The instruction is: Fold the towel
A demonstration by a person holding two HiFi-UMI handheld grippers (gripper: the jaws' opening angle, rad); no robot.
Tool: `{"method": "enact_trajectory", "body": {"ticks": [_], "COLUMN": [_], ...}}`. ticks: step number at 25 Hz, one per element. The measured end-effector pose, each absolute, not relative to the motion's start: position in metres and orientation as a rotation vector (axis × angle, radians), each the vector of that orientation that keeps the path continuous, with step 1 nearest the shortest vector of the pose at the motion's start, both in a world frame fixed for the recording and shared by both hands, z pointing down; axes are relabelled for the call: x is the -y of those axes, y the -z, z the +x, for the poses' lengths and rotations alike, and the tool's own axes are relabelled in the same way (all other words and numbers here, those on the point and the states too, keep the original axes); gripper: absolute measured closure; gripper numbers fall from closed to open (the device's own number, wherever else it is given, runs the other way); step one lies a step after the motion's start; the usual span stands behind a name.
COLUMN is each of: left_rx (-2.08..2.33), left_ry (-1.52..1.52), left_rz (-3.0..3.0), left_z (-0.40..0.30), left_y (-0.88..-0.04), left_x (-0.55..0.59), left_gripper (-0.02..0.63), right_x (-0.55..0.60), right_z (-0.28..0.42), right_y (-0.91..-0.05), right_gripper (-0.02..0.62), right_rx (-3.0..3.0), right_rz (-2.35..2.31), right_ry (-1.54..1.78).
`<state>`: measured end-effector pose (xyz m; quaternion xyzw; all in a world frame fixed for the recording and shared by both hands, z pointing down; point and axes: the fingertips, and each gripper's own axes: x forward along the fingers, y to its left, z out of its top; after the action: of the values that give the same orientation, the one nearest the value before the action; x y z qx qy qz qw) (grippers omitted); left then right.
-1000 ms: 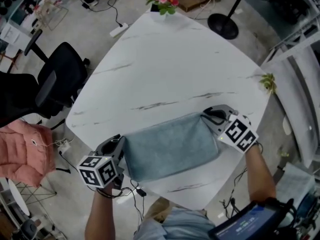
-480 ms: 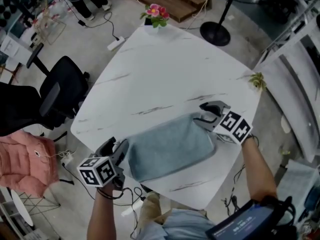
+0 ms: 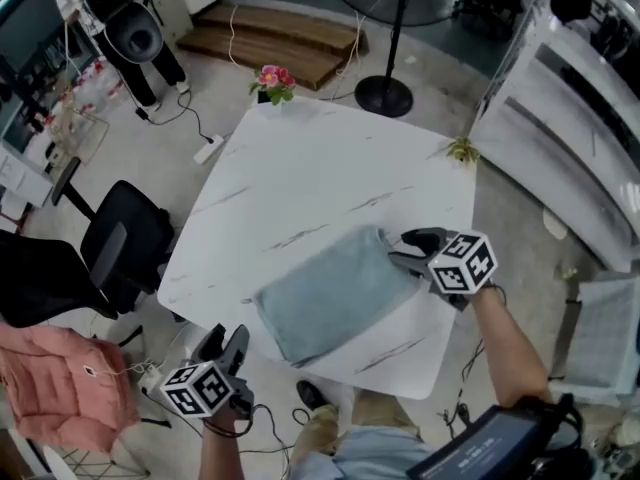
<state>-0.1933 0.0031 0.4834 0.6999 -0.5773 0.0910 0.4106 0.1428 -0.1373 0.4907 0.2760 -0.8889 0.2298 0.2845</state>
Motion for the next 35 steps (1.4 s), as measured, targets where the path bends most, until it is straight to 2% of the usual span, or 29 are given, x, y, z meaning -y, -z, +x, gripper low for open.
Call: {"method": "enact_trajectory", "body": {"ticks": [6, 11, 15, 19, 21, 22, 23, 26, 35], "left_rx": [1.383, 1.351, 1.335, 1.335, 1.337, 1.338, 1.339, 1.346, 1.386], "left_ry": [-0.213, -0.204, -0.206, -0.197, -0.195, -0.195, -0.192, -0.187, -0.103], "left_rz": [1.778, 1.781, 1.796, 1.811, 1.812, 1.809, 1.807, 1.794, 1.810], "left_z": [-0.183, -0.183, -0.180, -0.176, -0.176, -0.176, -0.178, -0.183, -0.202], "left_y": [-0.482, -0.485, -0.483, -0.474, -0.471, -0.471, -0.471, -0.470, -0.455], "left_x": [-0.038, -0.054, -0.056, -0.055, -0.055, -0.056, -0.058, -0.064, -0.073], "left_gripper": [0.368, 0.373, 0.376, 0.376, 0.376, 0.376, 0.376, 0.376, 0.388], "right_x": [0.096, 0.064, 0.054, 0.076, 0.084, 0.087, 0.087, 0.087, 0.086], "right_z": [0.175, 0.185, 0.173, 0.173, 0.180, 0.184, 0.185, 0.184, 0.135], "right_y": [-0.521, -0.533, -0.546, -0.542, -0.546, -0.550, -0.554, -0.546, -0.458], "right_gripper": [0.374, 0.362, 0.305, 0.305, 0.338, 0.396, 0.455, 0.512, 0.525], "right_rx": [2.246, 2.185, 2.148, 2.150, 2.086, 2.058, 2.043, 2.089, 2.427], "right_rz": [1.057, 1.207, 1.168, 1.261, 1.338, 1.360, 1.362, 1.342, 1.183], "right_ry": [-0.823, -1.303, -1.631, -1.871, -1.993, -2.024, -2.025, -1.895, -1.249]}}
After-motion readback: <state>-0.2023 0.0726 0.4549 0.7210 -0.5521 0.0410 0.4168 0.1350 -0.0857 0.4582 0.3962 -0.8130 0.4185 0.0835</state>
